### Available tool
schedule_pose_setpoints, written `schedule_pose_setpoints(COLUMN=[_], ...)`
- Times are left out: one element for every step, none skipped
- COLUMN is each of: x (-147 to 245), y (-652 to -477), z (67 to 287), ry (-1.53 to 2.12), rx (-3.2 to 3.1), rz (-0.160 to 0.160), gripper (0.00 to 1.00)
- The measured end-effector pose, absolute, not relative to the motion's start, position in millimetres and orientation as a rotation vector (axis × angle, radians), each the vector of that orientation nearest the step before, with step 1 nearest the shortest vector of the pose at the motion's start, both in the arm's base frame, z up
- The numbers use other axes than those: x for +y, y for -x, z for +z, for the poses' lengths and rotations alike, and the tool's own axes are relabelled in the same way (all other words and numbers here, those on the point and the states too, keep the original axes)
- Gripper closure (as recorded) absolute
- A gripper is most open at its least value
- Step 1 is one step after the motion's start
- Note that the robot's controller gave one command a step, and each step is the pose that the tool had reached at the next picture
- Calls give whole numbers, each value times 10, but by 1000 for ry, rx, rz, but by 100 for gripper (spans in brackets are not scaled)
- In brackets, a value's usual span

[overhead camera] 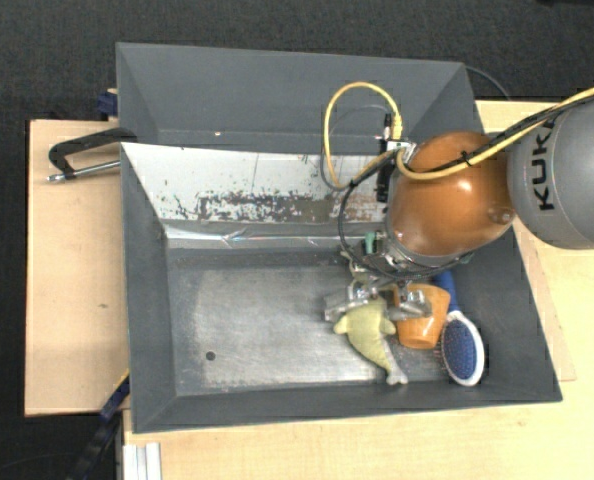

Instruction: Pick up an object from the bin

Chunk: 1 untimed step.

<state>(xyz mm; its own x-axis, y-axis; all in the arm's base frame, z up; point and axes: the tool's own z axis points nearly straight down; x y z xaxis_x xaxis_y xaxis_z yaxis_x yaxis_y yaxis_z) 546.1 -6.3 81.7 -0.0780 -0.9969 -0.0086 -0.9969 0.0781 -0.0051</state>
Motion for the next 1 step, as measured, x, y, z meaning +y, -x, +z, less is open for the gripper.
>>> schedule_pose_setpoints(x=[23], y=[-5287], z=[808], ry=[2405], rx=[2000], rz=[-5], gripper=[0])
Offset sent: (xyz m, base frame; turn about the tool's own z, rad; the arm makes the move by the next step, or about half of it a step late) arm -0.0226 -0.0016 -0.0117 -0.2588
